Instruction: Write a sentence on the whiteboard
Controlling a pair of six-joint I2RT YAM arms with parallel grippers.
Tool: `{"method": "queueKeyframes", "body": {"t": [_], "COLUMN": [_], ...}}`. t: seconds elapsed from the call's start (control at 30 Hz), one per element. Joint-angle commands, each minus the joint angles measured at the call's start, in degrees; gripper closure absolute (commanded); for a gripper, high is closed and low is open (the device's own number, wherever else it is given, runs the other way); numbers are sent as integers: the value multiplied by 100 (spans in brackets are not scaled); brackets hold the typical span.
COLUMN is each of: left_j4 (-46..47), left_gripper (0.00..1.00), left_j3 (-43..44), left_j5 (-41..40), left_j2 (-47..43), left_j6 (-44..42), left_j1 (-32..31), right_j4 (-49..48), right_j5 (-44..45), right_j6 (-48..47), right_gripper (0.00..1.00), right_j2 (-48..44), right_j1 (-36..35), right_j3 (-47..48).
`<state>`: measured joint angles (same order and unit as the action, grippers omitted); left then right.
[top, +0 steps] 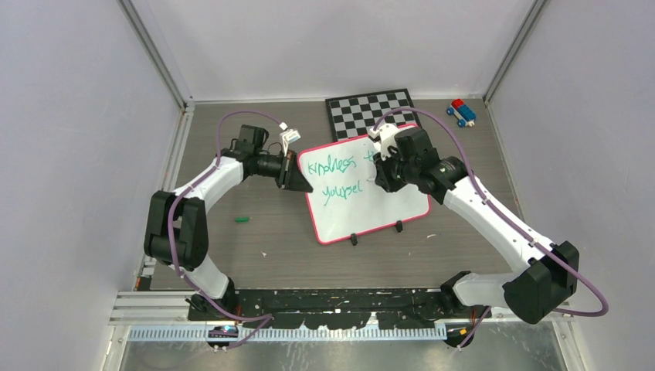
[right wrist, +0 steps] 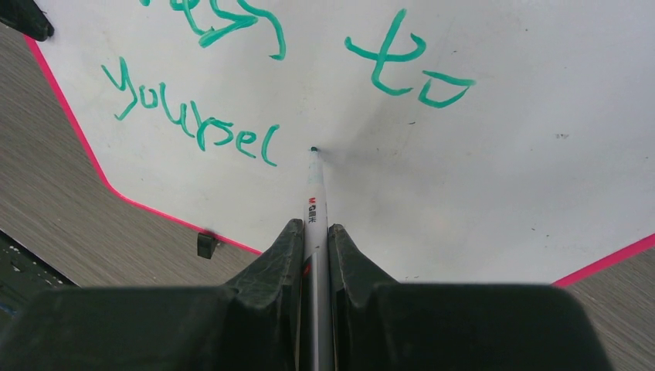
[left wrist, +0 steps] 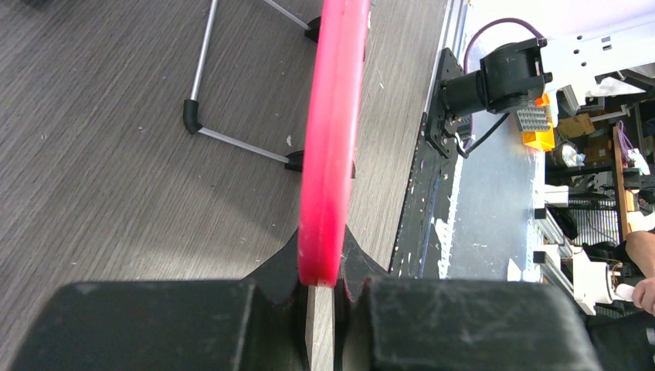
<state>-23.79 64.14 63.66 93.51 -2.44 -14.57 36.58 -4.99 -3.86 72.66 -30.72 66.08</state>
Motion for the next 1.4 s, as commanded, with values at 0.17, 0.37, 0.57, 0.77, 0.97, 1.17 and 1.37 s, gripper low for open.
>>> {"method": "queueKeyframes", "body": {"t": [0.17,0.37,0.57,0.77,0.97,1.17,1.37], "left_j4": [51,36,27,15,22,30,27], "left_gripper": [100,100,100,100,100,100,100], "left_j3": [0,13,29,37,37,46,37], "left_j5": [-46,-46,-51,-55,-37,-32,-47], "left_j2": [-94,-76,-45,-45,-27,2,-22], "left_j6": [-86,-99,-112,-124,-133,-133,-108], "left_j1": [-29,-31,-29,-29,-29,-29,-29], "right_j4": [-359,-258,-212,-117,-46,-109,-83], "right_j5": [-151,-246,-202,-115,-165,-359,-432], "right_j6": [69,8,-60,-163,-148,-46,-18], "right_gripper": [100,100,100,100,100,100,100], "right_j2": [83,151,140,-41,-146,-37,150], "right_j1": [7,10,7,7,7,-119,-316], "right_j3": [282,196,21,-193,-433,-431,-212]}}
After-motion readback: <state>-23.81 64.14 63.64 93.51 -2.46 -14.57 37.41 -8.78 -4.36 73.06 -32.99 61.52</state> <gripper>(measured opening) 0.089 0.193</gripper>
